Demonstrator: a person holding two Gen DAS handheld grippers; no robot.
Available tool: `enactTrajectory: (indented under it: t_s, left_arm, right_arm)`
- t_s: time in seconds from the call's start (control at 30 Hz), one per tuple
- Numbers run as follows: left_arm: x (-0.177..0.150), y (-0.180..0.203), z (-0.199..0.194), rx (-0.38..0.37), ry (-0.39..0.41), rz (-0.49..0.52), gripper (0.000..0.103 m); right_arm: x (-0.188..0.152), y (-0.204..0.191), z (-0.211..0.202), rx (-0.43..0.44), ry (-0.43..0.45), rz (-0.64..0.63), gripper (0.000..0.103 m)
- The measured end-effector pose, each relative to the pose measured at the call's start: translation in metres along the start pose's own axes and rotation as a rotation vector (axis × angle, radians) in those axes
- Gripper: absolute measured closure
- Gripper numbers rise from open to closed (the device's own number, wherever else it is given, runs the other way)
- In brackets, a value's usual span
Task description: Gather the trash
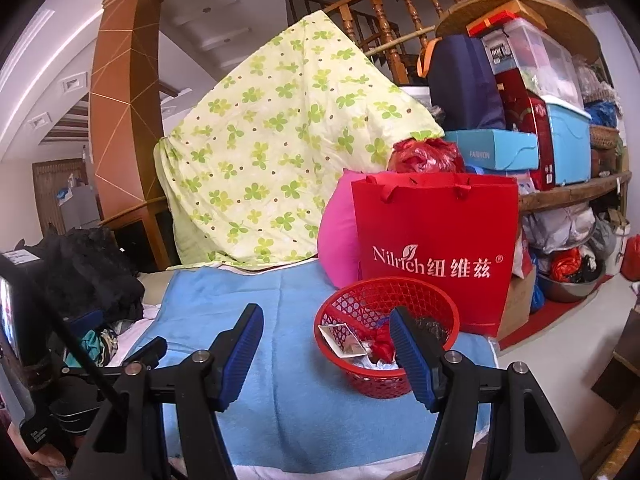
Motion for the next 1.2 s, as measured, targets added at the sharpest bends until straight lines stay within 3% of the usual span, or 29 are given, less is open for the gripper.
enactTrajectory:
  t_s: [0.53,1.2]
  left_arm:
    - [0.006,-0.018,-0.042,0.025,0.044,-0.024,0.003]
    - [0.008,-0.029,-0.054,0.051,0.056,-0.043,0.003]
  right_arm:
    - [0.013,-0.006,-0.029,-0.048,0.022,-0.020,0.034]
    - [0.020,-0.004,-0.038,-0.088,0.035,-0.030,0.031]
Point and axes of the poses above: each gripper's, at about its wrist camera, not at the fingertips, and z roughly the way its jaws point, y to its right, x to its top, the point moved 9 cm from there along z, roughly the way its jaws point, and after that the axes turned 12 degrees about -x, right-handed, at the moved point
